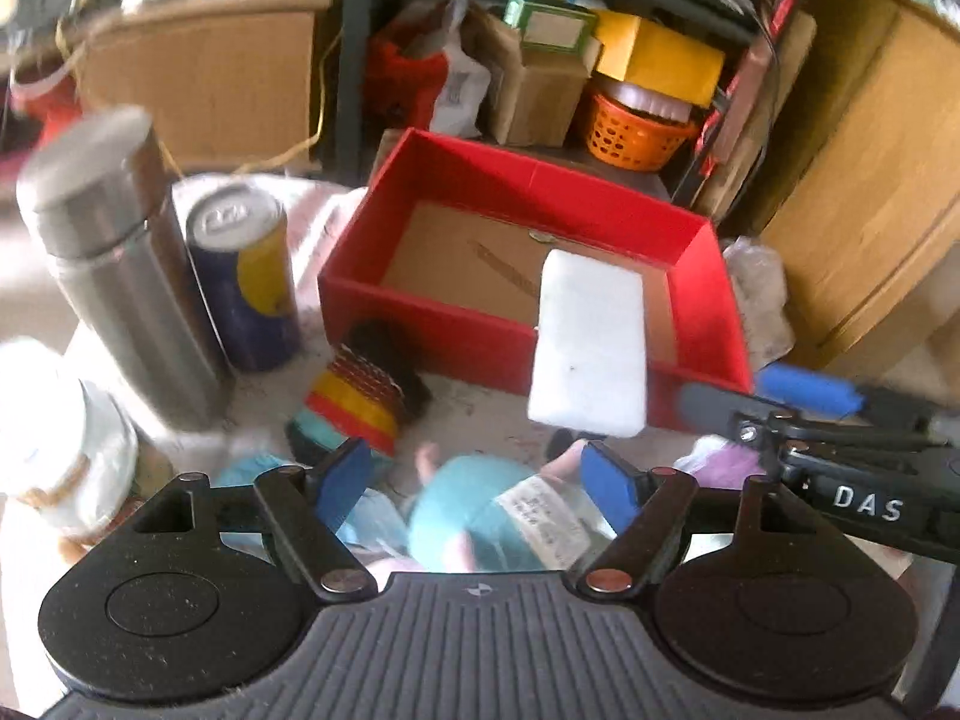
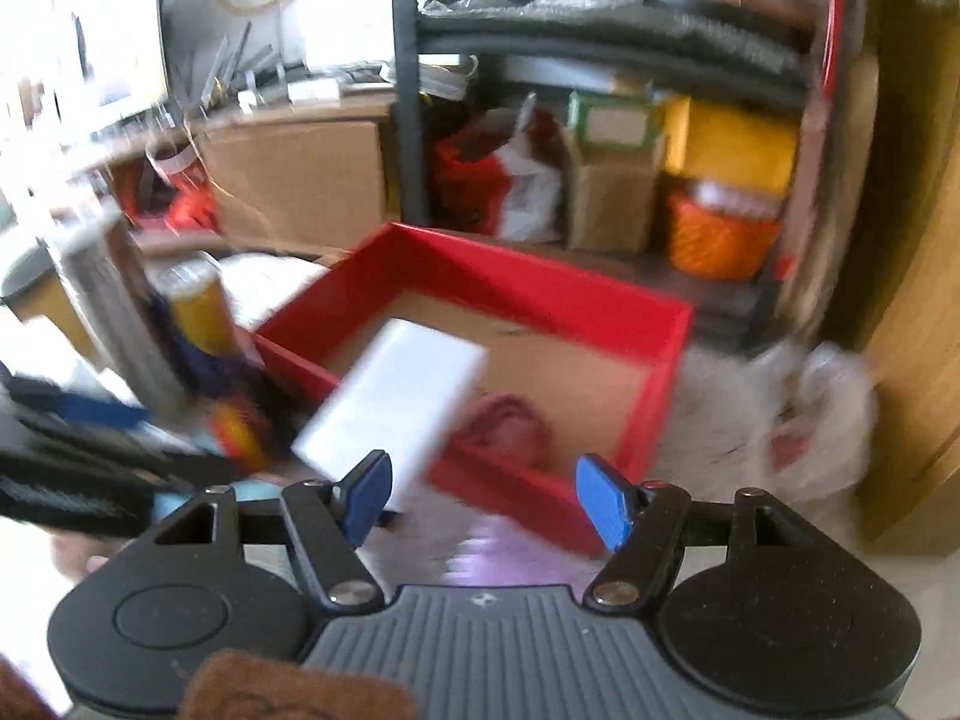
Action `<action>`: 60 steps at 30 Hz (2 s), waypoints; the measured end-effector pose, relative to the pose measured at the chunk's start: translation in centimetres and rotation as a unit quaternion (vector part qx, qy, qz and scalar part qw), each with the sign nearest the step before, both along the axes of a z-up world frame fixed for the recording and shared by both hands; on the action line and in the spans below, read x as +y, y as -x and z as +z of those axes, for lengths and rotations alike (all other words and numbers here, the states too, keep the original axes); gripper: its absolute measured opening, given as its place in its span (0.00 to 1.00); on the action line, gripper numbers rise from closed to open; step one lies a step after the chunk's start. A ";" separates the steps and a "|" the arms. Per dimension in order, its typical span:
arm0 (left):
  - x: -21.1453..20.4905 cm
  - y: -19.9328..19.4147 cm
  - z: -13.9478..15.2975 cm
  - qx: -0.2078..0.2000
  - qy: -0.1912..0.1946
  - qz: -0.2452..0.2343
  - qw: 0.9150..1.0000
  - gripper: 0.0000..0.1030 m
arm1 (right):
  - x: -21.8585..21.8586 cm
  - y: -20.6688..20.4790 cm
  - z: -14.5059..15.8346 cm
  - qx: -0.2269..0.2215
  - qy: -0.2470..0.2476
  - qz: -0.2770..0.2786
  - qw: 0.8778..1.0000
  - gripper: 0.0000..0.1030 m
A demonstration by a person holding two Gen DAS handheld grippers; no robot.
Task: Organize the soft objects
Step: 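Lower the white foam strip into the red box and open the left tool, then move both tools back over the pile of soft items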
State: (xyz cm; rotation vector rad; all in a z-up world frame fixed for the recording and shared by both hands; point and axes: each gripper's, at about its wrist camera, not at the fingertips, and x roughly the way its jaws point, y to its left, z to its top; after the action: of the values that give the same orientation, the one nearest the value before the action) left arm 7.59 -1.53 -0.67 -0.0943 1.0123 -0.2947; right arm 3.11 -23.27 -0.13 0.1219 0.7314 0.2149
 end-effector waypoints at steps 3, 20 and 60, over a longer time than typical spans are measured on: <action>0.5 -0.4 0.1 -0.003 0.008 0.021 1.000 0.70 | -0.5 -1.7 -0.3 0.045 -0.087 -0.011 0.995 0.39; -3.0 -4.8 -5.7 0.105 0.116 0.043 0.987 0.36 | -5.9 -3.4 -2.1 0.095 -0.279 -0.101 0.950 0.39; -0.4 4.3 0.8 -0.044 -0.042 -0.048 0.997 0.85 | -3.5 5.4 -0.6 0.074 -0.159 -0.071 0.982 0.40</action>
State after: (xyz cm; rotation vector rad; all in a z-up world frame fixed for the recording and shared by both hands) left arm 3.29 -1.88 0.14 0.0438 0.9410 -0.3395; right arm -2.31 -26.79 -0.73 0.4974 0.8292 0.1865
